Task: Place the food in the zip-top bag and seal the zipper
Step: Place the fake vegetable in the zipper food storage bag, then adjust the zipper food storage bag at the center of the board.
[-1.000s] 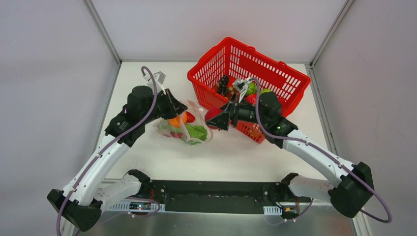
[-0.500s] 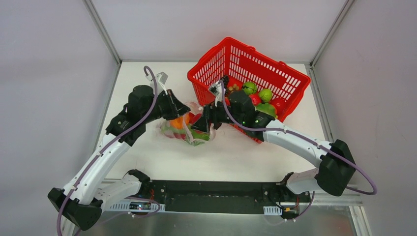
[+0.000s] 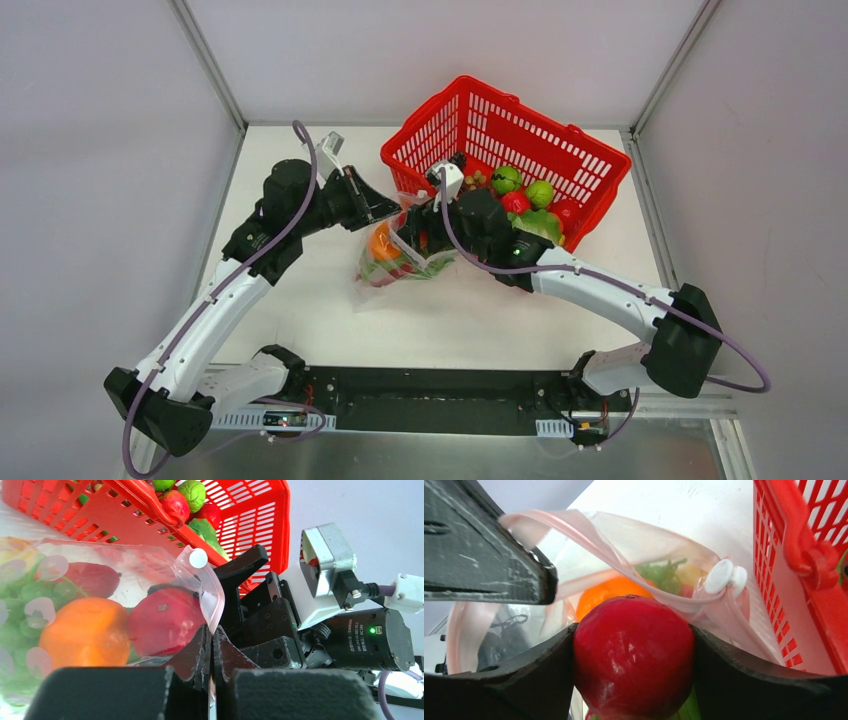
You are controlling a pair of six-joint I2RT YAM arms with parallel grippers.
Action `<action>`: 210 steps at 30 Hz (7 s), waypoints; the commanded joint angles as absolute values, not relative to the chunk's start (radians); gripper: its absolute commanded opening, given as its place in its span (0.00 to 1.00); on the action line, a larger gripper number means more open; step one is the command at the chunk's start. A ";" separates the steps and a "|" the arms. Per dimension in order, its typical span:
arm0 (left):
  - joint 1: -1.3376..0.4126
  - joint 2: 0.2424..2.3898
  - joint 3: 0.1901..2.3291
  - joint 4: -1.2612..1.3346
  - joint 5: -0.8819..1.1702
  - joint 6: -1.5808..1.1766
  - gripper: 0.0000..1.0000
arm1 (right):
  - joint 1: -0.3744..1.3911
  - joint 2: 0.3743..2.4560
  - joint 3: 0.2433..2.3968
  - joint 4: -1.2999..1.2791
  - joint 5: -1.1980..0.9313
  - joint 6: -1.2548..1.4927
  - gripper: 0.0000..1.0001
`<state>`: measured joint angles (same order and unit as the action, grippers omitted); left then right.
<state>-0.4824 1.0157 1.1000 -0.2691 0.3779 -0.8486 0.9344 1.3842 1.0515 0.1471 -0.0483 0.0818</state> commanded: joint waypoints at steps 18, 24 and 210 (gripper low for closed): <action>-0.477 0.883 1.121 -0.304 0.147 -0.784 0.00 | 0.946 1.192 1.153 0.106 -0.152 0.060 0.84; -0.477 0.885 1.107 -0.301 0.147 -0.781 0.00 | 0.946 1.140 1.125 0.115 -0.135 0.111 0.79; -0.426 0.876 0.873 0.073 0.763 0.006 0.00 | 0.457 1.360 1.349 0.029 -0.996 0.154 0.72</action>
